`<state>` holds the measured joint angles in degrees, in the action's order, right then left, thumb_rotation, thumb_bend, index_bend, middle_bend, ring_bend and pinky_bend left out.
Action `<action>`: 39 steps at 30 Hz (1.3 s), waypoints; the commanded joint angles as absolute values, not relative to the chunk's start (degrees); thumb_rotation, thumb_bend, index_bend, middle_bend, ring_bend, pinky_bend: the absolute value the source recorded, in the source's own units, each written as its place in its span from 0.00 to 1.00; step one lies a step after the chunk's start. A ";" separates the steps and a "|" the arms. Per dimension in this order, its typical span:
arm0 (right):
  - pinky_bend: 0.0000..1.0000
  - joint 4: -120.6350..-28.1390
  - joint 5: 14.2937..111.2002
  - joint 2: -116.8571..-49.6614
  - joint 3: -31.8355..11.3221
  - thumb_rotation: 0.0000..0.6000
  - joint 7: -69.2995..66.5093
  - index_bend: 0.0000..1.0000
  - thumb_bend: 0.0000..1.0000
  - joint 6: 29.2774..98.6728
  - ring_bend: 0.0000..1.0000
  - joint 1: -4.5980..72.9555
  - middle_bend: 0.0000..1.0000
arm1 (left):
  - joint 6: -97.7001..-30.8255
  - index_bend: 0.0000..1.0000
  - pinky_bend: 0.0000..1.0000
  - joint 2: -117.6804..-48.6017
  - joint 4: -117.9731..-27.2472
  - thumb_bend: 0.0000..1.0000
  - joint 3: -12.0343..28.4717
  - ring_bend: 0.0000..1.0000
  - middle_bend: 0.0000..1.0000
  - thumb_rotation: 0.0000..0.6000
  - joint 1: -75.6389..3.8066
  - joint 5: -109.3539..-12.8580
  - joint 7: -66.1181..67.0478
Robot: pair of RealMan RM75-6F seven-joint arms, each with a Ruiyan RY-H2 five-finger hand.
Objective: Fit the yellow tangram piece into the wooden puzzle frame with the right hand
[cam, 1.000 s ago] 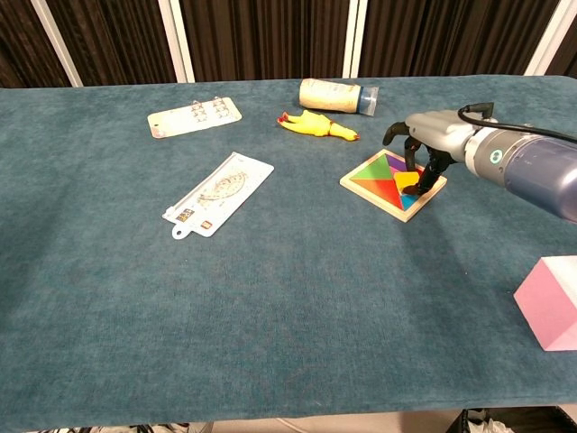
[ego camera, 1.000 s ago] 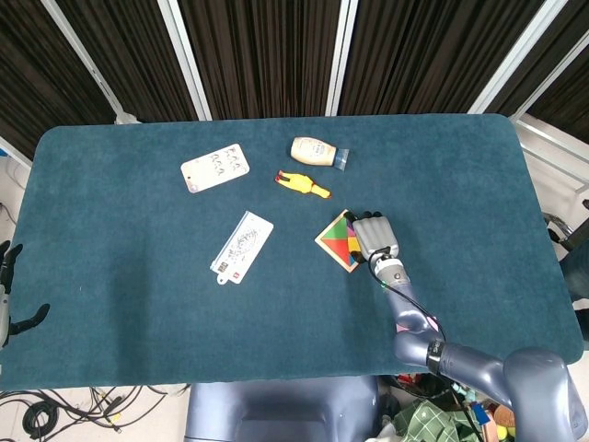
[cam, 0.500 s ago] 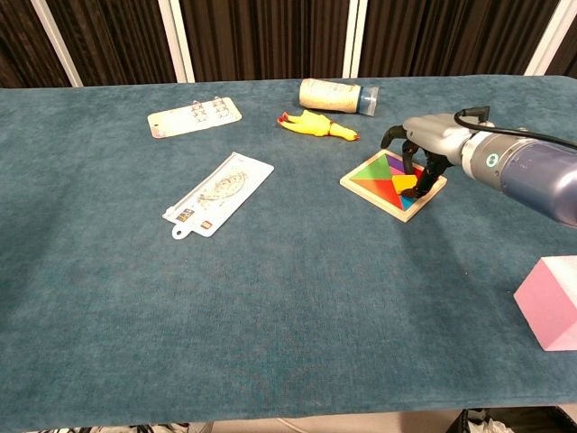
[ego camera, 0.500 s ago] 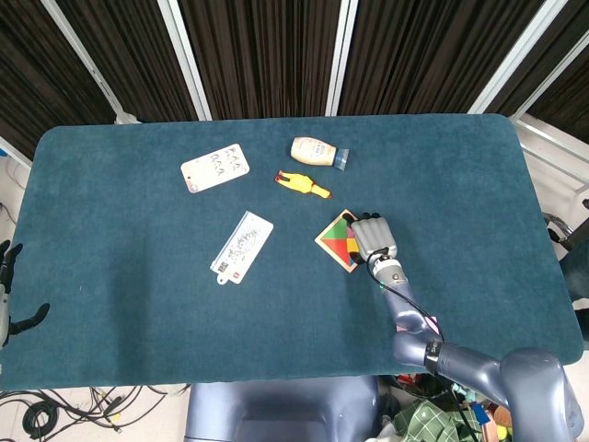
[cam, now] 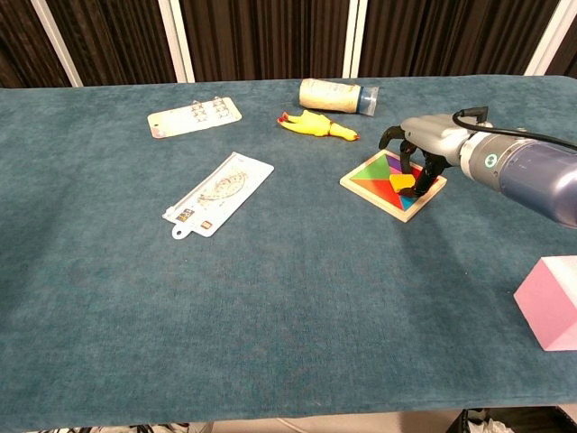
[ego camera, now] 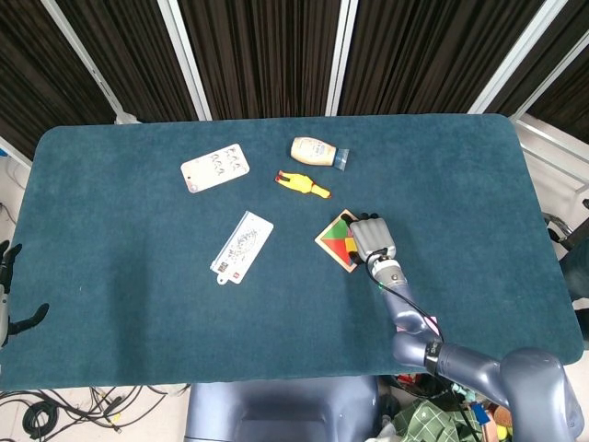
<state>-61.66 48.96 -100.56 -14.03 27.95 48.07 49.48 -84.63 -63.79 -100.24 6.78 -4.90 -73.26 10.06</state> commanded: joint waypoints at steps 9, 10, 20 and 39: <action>0.22 -62.33 48.78 -100.31 -14.01 1.00 28.46 0.18 0.23 48.37 0.20 49.49 0.38 | -84.69 0.07 0.00 -63.82 -100.53 0.21 6.89 0.00 0.00 1.00 -4.90 -72.88 10.48; 0.22 -62.31 48.73 -100.31 -14.01 1.00 28.51 0.18 0.23 48.38 0.20 49.49 0.38 | -84.69 0.07 0.00 -63.81 -100.58 0.21 6.90 0.00 0.00 1.00 -4.90 -72.88 10.50; 0.22 -62.21 48.04 -100.42 -14.05 1.00 29.15 0.18 0.23 48.61 0.20 49.49 0.38 | -84.84 0.07 0.00 -63.84 -100.50 0.21 6.89 0.00 0.00 1.00 -4.80 -72.80 10.50; 0.22 -65.52 49.05 -99.30 -14.04 1.00 29.15 0.18 0.23 49.43 0.19 49.56 0.33 | -85.02 0.07 0.00 -63.93 -100.67 0.21 7.07 0.00 0.00 1.00 -4.70 -72.31 10.84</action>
<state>-65.39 48.95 -99.36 -14.15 29.11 49.44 49.56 -85.02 -63.93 -100.67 7.06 -4.70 -72.30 10.84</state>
